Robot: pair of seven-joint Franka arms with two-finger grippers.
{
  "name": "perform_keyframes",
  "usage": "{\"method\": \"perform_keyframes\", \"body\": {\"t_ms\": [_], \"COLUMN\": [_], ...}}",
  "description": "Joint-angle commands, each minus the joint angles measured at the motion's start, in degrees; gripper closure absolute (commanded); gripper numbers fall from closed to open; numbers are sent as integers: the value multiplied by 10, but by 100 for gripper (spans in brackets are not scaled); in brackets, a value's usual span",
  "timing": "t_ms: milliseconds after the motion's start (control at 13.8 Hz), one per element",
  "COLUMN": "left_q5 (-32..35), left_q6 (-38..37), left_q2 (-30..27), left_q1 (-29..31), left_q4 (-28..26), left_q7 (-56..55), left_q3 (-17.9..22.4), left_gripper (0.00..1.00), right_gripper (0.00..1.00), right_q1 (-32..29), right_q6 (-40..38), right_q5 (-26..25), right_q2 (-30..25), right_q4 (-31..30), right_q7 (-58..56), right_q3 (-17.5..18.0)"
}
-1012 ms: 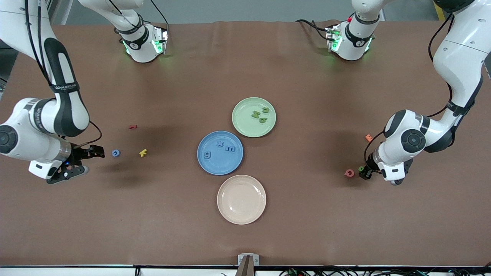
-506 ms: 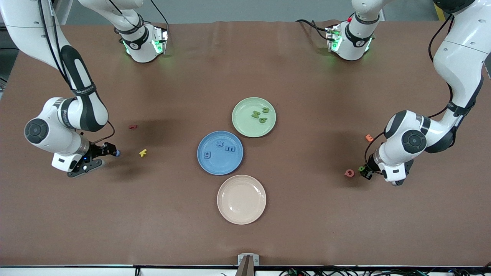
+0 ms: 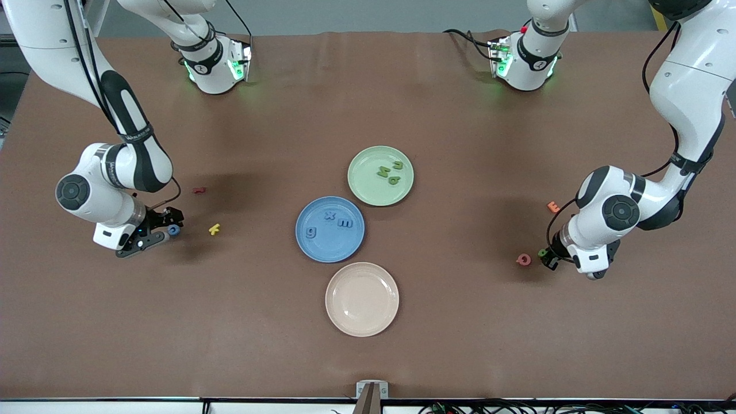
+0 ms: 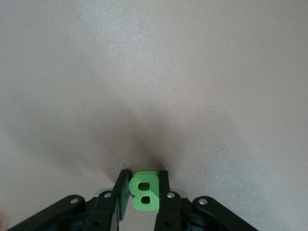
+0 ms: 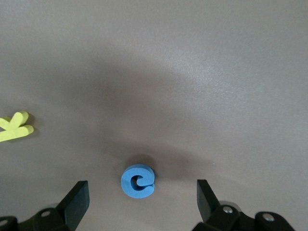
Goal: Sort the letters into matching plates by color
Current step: 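Grasp green B with the left gripper while the right gripper reaches blue e, then carry B to green plate with the left gripper while the right gripper grasps e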
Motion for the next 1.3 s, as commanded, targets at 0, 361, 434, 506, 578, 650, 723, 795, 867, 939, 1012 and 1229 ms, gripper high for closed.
{"method": "perform_keyframes", "body": {"t_ms": [0,361,434,506,578,650,723,795,867,939,1012,1229], "left_q5": [4,-21,-23,-23,-24,-24,-23,-23,-24,-23,-23,-22], "left_q6": [-46,-112,-116,-118,-118,-118,-118,-118,-118,-118,-116,-105], "left_q2": [-16,-38,-38,-37,-36,-34,-34,-34,-34,-33,-33,-32], "left_q1": [5,5,5,2,-1,-4,-13,-27,-48,-64,-80,-118], "left_q4": [0,-1,-2,-5,-9,-11,-14,-14,-14,-13,-11,-8], "left_q7": [-9,-35,-57,-89,-114,-137,-163,-183,-206,-225,-239,-268], "left_q3": [-32,-88,-105,-118,-129,-144,-152,-153,-154,-153,-154,-153], "left_gripper": [98,99,99,99,99,99,99,99,99,100,100,100], "right_gripper": [1,7,13,22,29,30,32,33,36,40,44,70], "right_q1": [-4,-5,-4,-4,-4,-3,-3,-3,-3,-3,-2,-2], "right_q6": [23,23,23,22,21,17,16,16,16,15,15,16], "right_q5": [-7,-6,-6,-6,-6,-6,-6,-6,-6,-6,-6,-6], "right_q2": [17,29,29,29,29,29,29,29,29,29,29,29], "right_q4": [-3,-3,-2,-2,-1,1,2,2,2,2,2,3], "right_q7": [-4,-4,-4,-4,-5,-6,-6,-6,-6,-5,-5,-5], "right_q3": [4,5,5,5,5,5,5,5,5,5,5,5]}}
